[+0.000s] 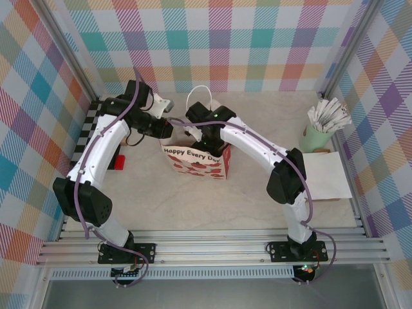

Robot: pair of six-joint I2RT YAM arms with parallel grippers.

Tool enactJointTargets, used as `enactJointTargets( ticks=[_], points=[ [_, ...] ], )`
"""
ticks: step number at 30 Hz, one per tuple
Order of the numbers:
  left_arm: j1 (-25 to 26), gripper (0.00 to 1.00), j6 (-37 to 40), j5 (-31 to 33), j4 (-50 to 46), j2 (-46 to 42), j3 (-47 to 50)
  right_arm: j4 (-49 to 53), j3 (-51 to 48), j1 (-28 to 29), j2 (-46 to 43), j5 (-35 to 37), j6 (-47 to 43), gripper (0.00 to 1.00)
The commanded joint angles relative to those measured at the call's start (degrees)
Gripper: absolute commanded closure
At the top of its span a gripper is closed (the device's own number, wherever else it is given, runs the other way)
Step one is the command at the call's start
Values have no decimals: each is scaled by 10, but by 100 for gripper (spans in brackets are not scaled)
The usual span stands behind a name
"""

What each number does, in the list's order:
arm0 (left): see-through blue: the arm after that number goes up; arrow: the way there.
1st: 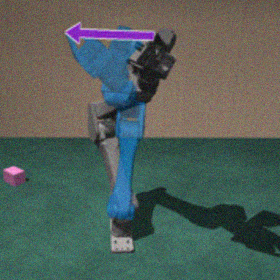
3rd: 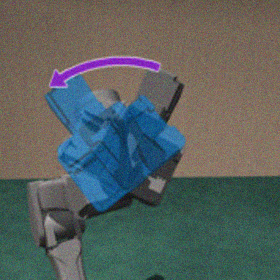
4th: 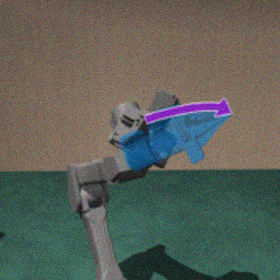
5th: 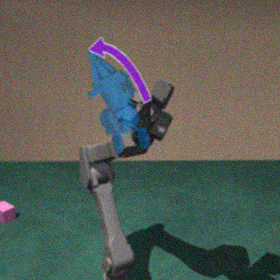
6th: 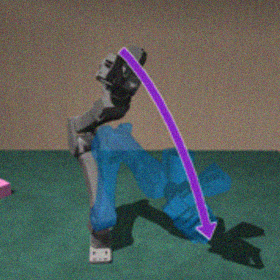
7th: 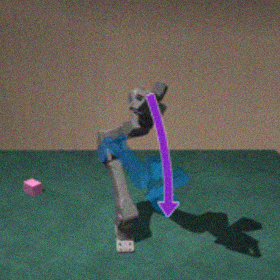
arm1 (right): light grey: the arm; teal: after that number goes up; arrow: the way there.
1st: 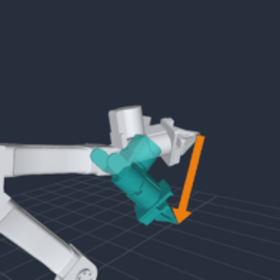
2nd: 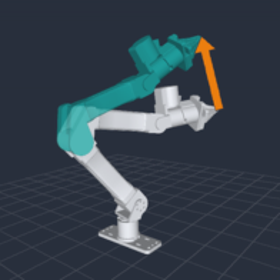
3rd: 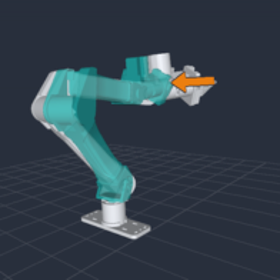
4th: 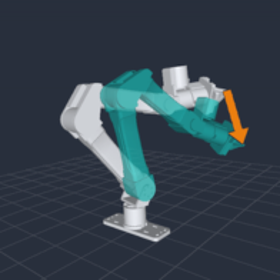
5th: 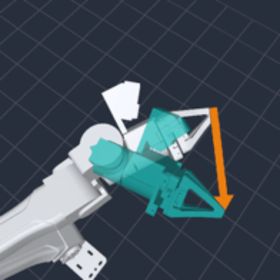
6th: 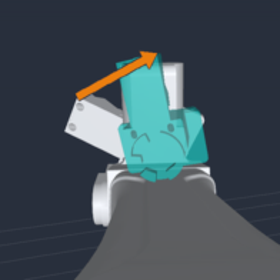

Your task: Pack the takeout coffee

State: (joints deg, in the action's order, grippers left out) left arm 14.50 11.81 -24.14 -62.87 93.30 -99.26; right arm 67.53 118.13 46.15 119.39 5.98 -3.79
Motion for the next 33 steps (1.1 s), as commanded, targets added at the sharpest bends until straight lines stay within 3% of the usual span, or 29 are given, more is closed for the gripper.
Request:
enactJointTargets(
  ticks=[1, 17, 33],
  points=[
    [4, 100, 8, -6, -6, 2, -10, -1, -3, 1, -26, -1, 7, 2],
    [4, 100, 7, -1, -4, -4, -6, -6, -6, 6, -36, -21, -3, 2],
    [3, 100, -3, -1, -12, 6, -14, -69, -67, 6, -102, -68, -52, 2]
  ],
)
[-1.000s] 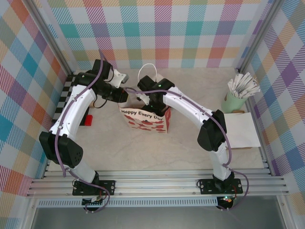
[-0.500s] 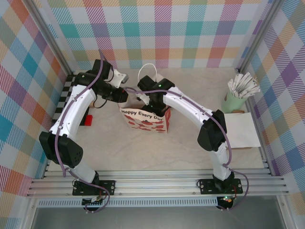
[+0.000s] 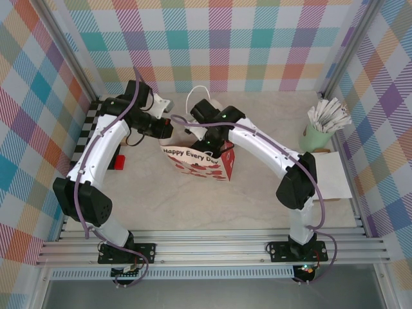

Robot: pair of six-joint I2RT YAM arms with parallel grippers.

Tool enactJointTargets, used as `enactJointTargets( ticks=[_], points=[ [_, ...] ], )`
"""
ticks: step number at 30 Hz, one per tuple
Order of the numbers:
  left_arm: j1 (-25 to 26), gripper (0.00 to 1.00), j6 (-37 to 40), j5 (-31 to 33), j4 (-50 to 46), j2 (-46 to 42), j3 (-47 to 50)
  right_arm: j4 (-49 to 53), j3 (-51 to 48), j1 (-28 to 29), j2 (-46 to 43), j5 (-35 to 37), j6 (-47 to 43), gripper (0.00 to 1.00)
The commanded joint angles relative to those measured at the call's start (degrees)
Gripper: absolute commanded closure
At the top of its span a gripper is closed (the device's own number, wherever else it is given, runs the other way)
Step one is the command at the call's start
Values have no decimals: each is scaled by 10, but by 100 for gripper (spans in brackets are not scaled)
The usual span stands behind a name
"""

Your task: Pack the takeout coffee

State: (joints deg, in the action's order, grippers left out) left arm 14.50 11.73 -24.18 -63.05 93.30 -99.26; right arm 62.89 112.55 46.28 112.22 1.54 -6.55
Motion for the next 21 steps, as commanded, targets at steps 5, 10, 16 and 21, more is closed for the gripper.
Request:
enactJointTargets(
  ticks=[5, 10, 16, 21],
  points=[
    [3, 100, -7, -2, -10, 2, -13, -55, -27, 5, -47, -41, -43, 2],
    [4, 100, -17, -6, -20, 7, -28, -87, -28, 5, -55, -72, -65, 3],
    [4, 100, -27, 4, -31, 7, -29, -175, -79, 5, -93, -95, -106, 3],
    [4, 100, -30, 9, -37, 4, -27, -250, -116, 5, -119, -98, -136, 3]
  ],
)
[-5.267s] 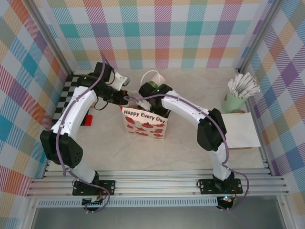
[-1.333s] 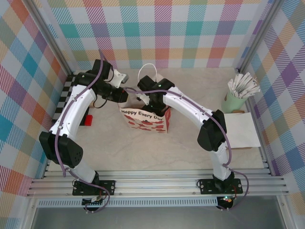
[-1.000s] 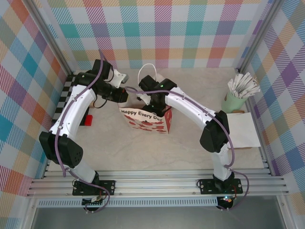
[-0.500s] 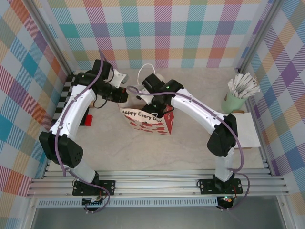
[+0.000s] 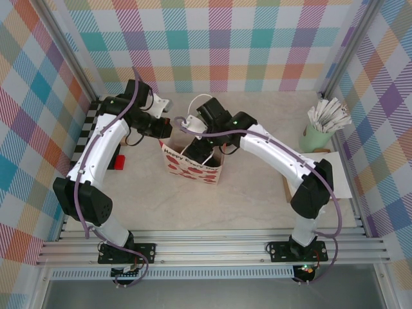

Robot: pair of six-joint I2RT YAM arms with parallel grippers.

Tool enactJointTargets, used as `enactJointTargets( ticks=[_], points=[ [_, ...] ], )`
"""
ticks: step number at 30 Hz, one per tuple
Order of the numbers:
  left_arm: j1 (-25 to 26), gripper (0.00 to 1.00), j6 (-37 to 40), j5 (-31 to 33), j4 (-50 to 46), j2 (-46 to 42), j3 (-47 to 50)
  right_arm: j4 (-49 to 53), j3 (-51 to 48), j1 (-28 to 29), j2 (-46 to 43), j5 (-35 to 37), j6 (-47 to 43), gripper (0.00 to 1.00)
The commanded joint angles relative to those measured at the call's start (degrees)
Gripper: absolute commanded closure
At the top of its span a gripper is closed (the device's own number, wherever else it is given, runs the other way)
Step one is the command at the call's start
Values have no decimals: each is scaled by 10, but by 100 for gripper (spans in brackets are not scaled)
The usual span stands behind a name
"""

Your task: Pack the takeout coffee

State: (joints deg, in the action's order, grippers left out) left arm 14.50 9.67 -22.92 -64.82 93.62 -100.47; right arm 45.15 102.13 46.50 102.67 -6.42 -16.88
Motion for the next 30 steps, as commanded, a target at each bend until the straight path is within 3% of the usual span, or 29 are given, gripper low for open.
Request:
enactJointTargets(
  ticks=[1, 17, 30],
  points=[
    [4, 100, -10, -4, -20, 1, -14, -76, -11, 3, -23, -15, -35, 3],
    [4, 100, -11, 4, -21, 3, 1, -77, -2, 3, -33, -38, -46, 2],
    [4, 100, -8, 8, -18, 6, 5, 34, 11, 2, -54, -26, -44, 3]
  ],
)
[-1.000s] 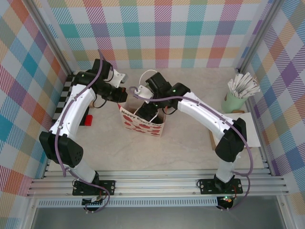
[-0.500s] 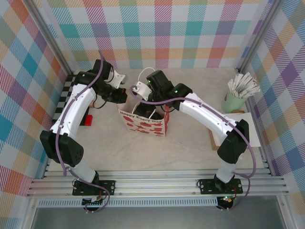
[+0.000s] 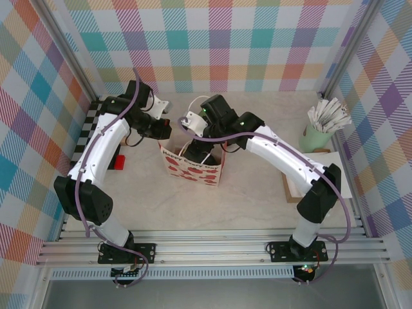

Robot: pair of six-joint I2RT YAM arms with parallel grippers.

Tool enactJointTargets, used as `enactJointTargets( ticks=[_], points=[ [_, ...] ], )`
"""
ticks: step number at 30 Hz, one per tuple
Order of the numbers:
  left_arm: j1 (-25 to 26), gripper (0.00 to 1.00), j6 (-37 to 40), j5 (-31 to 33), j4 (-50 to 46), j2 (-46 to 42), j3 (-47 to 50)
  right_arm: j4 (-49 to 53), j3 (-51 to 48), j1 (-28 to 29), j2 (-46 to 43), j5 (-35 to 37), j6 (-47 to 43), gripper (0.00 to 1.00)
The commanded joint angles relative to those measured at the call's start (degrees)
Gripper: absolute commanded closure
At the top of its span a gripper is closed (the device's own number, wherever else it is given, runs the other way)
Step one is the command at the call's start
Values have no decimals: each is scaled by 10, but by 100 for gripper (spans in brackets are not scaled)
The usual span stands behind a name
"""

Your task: Pack the takeout coffee

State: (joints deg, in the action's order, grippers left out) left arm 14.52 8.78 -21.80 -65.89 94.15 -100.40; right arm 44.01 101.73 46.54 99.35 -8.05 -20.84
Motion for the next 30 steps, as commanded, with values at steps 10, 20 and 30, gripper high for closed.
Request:
enactJointTargets(
  ticks=[10, 20, 30],
  points=[
    [3, 100, 3, -2, -3, 0, 9, 120, 5, 0, -59, 2, 2, 2],
    [3, 100, 0, -4, 4, -5, 21, 142, -5, -7, -101, -9, 35, 2],
    [3, 100, -6, -7, 10, -6, 29, 135, 4, -33, -135, -26, 51, 2]
  ],
)
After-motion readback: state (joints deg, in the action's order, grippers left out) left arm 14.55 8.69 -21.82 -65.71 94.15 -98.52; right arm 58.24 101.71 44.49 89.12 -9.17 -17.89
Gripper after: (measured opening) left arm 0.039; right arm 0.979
